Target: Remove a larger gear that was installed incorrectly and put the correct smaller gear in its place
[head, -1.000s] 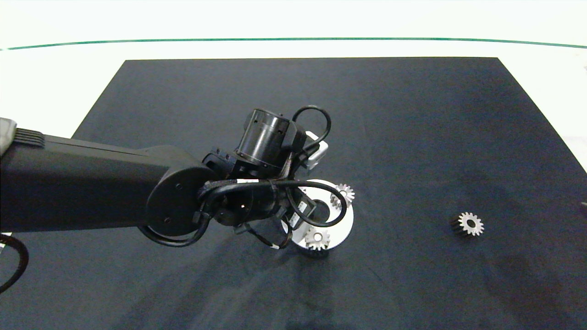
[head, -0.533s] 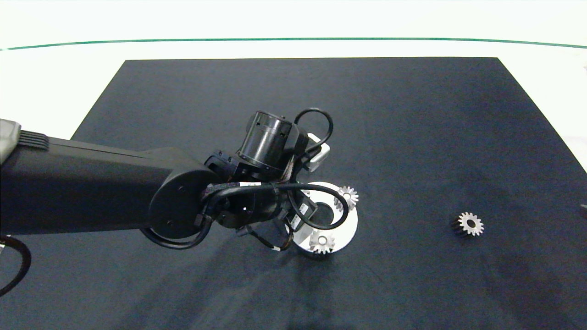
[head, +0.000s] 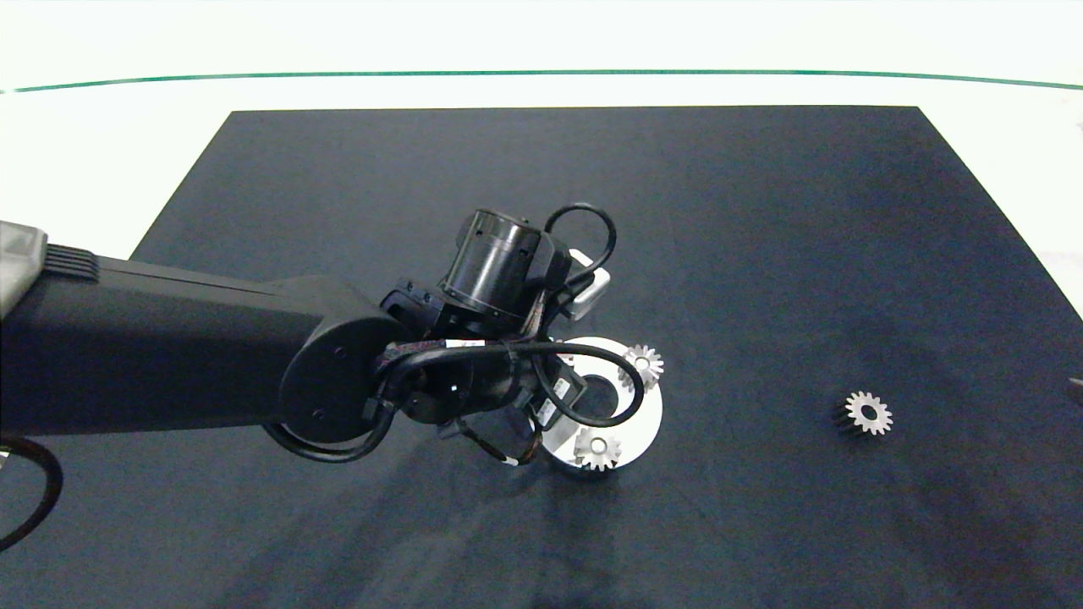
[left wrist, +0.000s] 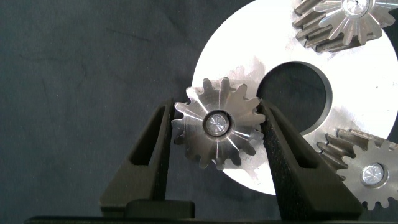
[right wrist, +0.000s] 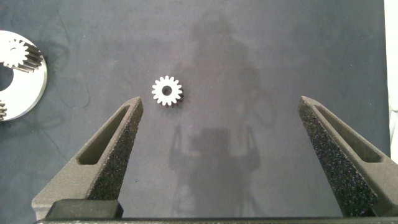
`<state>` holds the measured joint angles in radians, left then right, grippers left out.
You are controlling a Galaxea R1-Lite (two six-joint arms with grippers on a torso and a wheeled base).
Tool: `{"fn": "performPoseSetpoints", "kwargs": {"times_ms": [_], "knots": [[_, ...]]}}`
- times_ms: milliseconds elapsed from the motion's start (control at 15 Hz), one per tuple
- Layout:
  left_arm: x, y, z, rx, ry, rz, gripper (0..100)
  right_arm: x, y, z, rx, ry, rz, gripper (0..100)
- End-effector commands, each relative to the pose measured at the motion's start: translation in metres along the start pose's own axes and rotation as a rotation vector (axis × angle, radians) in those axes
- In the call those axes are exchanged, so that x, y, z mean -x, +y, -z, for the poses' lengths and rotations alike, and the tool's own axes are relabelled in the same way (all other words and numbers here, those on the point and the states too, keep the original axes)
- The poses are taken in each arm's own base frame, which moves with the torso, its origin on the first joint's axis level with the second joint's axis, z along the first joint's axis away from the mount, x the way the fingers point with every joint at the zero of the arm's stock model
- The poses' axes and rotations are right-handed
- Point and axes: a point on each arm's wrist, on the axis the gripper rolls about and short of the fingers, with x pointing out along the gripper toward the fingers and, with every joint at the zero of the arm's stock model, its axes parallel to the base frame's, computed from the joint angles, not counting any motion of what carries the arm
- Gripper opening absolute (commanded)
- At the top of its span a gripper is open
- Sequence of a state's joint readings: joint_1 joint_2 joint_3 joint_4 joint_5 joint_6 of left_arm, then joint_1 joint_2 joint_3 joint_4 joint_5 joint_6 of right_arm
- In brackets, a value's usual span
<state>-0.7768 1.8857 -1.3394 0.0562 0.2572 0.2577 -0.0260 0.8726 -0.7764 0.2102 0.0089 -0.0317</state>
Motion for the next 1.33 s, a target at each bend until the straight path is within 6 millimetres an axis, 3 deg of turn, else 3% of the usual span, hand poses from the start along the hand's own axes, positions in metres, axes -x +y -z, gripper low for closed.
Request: {"fn": "performPoseSetpoints", "kwargs": {"times_ms": [67,333,1000,1333], "knots": [[-0.0013,-0.0001,0.0002,-0.002,0.004,-0.002,30,0.0003,0.0,0.0002,0.0,0.0,0.0,100],[-0.0011,0.0001,-0.0003,-0.004,0.004,-0.002,22,0.0003,0.0,0.0002,0.0,0.0,0.0,100],[-0.0066,0.0023,-0.0005,-0.003,0.013,-0.007,22,-0.001,-0.001,0.0034,-0.005,0.012,-0.005,100],[0.0003,0.0065,-0.0096,-0.01,0.031,-0.002,22,-0.001,-0.0012,0.0032,-0.006,0.011,-0.005,100]]}}
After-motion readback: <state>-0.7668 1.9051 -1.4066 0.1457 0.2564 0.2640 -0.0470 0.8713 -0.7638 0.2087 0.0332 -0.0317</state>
